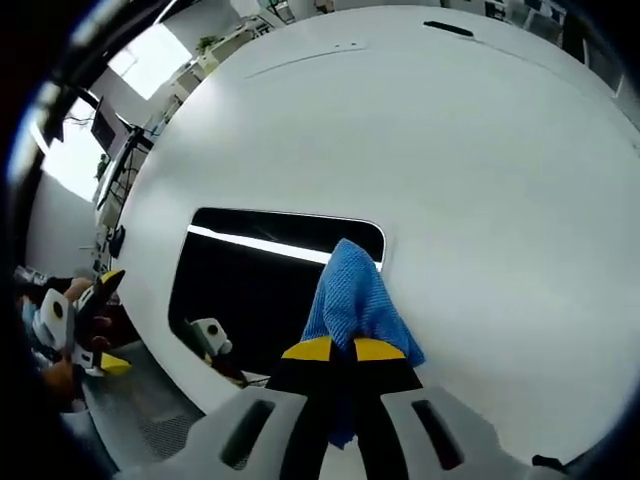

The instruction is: Wipe the mirror surface with the cleaning cloth until all visible marks leave the cleaned area.

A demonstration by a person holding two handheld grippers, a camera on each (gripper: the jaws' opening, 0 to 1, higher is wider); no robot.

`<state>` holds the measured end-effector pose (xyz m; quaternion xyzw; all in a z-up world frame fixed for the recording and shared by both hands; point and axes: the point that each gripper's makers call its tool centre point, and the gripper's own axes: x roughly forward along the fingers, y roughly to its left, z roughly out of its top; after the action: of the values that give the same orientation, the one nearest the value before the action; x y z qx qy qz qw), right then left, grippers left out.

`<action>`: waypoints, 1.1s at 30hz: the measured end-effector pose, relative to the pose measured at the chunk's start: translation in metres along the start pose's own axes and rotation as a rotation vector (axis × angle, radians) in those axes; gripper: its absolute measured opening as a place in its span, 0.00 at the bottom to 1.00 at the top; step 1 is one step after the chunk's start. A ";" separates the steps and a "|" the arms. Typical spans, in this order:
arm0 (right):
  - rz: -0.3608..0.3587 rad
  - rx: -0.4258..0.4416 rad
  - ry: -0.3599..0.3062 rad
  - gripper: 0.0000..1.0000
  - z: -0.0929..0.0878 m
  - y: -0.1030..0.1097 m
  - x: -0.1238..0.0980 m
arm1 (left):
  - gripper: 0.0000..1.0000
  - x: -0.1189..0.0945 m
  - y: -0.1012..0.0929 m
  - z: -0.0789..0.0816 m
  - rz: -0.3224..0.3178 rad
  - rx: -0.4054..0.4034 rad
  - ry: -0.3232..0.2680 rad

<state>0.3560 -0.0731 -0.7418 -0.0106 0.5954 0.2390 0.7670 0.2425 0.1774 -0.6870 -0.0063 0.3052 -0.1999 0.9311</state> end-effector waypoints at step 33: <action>-0.109 -0.026 -0.042 0.00 -0.012 0.006 -0.007 | 0.94 0.000 0.000 -0.001 0.001 0.002 0.005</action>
<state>0.3412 -0.0735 -0.7376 -0.0483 0.5746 0.2047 0.7910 0.2419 0.1773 -0.6873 -0.0045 0.3073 -0.1995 0.9304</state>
